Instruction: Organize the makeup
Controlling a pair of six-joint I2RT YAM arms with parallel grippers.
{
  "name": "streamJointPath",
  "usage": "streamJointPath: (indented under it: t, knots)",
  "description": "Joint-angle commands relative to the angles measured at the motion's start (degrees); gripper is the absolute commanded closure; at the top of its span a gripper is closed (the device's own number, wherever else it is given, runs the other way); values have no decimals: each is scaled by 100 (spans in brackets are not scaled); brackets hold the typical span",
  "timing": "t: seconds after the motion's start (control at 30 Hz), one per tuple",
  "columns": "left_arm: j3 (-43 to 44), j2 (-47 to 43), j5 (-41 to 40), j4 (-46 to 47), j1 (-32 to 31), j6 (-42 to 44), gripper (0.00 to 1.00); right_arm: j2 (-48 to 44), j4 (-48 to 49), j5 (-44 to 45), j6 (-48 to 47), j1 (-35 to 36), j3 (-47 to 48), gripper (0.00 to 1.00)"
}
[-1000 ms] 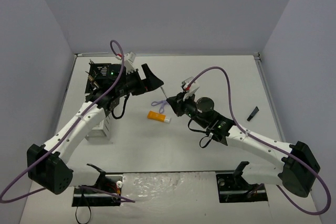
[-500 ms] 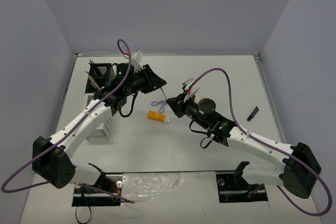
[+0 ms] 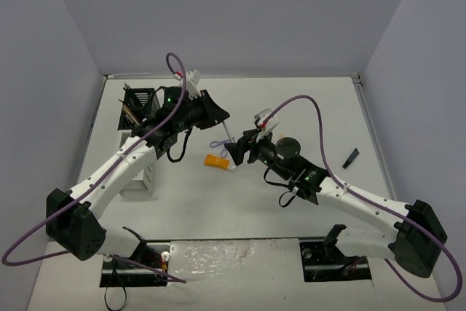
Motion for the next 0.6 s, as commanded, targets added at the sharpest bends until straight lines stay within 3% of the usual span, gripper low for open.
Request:
streamJointPath:
  t: [0.0,0.1,0.23,0.4,0.57]
  knots:
    - [907,-218,-905,-556,333,1128,100,-369,16,634,-74,16,141,11]
    - [1188,-252,-1293,-823,945,1721,100,-517,-96,932,-65,-4,39,2]
    - [1481,-143,-2352,-915,1738,2421,100,-631,-235,1277,-30,-39,-58,0]
    - [1476,269,-2952,-257,2451,3110,100,-663,-327,1366,131,-81,-152,0]
    - [1168,772,-3150,569,2942,3200,100,-696,-384,1372,183,-96,-235,0]
